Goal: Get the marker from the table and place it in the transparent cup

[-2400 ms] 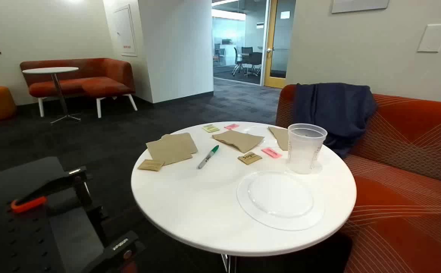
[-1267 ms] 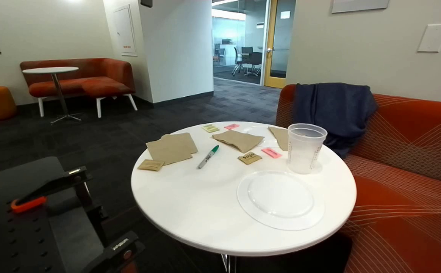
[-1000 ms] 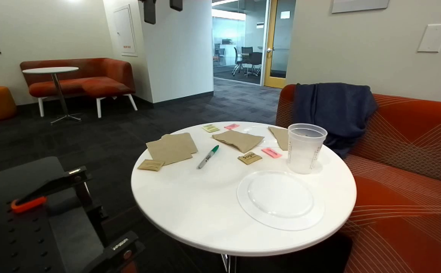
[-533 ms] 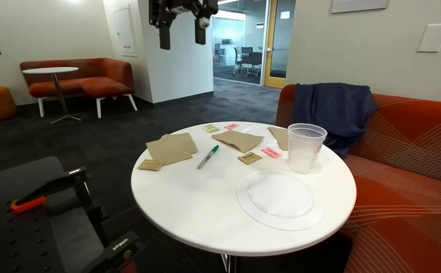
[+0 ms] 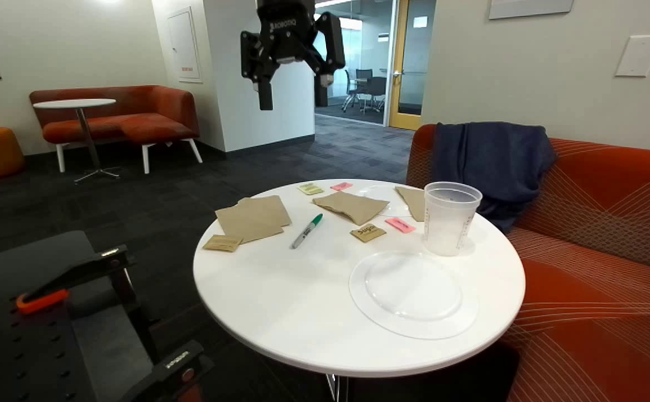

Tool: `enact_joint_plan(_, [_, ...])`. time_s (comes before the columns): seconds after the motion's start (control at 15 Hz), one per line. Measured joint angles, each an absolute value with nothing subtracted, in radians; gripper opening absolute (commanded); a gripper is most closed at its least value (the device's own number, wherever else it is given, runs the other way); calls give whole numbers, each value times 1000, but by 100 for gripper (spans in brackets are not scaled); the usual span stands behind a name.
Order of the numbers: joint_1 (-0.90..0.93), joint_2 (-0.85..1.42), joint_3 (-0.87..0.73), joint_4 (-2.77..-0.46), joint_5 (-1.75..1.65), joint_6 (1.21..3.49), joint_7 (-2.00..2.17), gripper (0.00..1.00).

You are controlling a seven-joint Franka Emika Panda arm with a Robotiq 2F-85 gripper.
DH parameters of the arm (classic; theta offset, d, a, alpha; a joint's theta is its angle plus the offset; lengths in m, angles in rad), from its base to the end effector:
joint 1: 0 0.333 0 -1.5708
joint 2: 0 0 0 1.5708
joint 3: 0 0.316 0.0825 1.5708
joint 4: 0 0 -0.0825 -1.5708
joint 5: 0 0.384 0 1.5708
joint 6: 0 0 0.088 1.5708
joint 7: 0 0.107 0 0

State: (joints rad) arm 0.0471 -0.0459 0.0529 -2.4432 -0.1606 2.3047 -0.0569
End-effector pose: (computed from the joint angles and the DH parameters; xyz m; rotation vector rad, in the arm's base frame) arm 0.4647 0.0432 0.3114 2.9926 0.4064 -0.1362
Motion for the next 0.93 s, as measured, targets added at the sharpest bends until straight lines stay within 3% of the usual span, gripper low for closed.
enact_joint_plan(0.93, [49,70,56,-2436,-156,2416,-73,100])
